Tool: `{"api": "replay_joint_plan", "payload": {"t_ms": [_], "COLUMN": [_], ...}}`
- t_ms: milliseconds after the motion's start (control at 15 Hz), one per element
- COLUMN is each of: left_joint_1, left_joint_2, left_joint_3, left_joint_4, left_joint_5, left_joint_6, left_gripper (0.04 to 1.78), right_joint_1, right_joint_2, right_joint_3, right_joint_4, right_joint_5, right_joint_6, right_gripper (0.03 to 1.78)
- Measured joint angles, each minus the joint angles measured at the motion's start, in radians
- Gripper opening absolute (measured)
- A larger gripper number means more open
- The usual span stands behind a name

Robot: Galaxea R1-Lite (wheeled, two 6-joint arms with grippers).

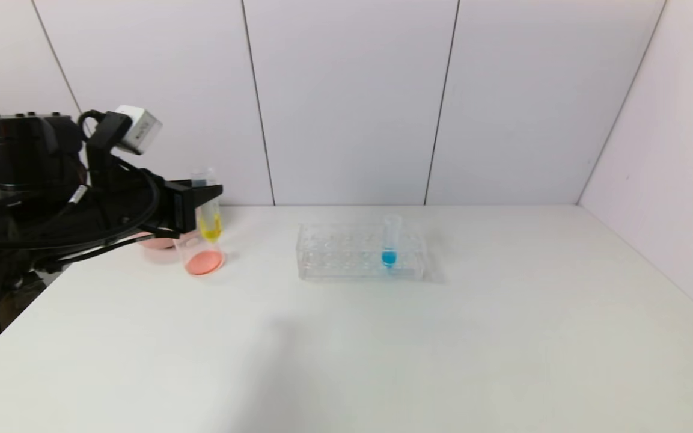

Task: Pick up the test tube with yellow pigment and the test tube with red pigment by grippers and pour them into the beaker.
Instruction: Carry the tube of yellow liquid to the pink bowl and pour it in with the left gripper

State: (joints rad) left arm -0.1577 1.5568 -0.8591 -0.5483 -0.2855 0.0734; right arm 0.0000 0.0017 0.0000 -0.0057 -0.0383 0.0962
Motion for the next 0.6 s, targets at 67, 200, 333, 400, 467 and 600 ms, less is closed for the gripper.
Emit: {"api": "replay_joint_plan", "payload": {"t_ms": [67, 200, 333, 400, 467, 600], "left_joint_1": [0.066, 0.188, 0.281, 0.318, 0.342, 0.369], "left_joint_2": [-0.014, -0.029, -0.026, -0.018, -0.008, 0.021], "left_joint_3": [0.013, 0.019, -0.009, -0.037, -0.071, -0.153], "left_joint_4": [0.011, 0.060, 0.147, 0.214, 0.281, 0.408], "left_joint_5": [-0.065, -0.189, -0.279, -0.311, -0.325, -0.330], "left_joint_6": [0.019, 0.074, 0.169, 0.234, 0.287, 0.372], "left_gripper": [0.43, 0.43, 0.43, 0.43, 0.43, 0.43], "right_joint_1": [0.000, 0.000, 0.000, 0.000, 0.000, 0.000], "right_joint_2": [0.000, 0.000, 0.000, 0.000, 0.000, 0.000], "right_joint_3": [0.000, 0.000, 0.000, 0.000, 0.000, 0.000], "right_joint_4": [0.000, 0.000, 0.000, 0.000, 0.000, 0.000], "right_joint_5": [0.000, 0.000, 0.000, 0.000, 0.000, 0.000], "right_joint_6": [0.000, 0.000, 0.000, 0.000, 0.000, 0.000], "right_gripper": [1.71, 1.71, 1.71, 1.71, 1.71, 1.71]}}
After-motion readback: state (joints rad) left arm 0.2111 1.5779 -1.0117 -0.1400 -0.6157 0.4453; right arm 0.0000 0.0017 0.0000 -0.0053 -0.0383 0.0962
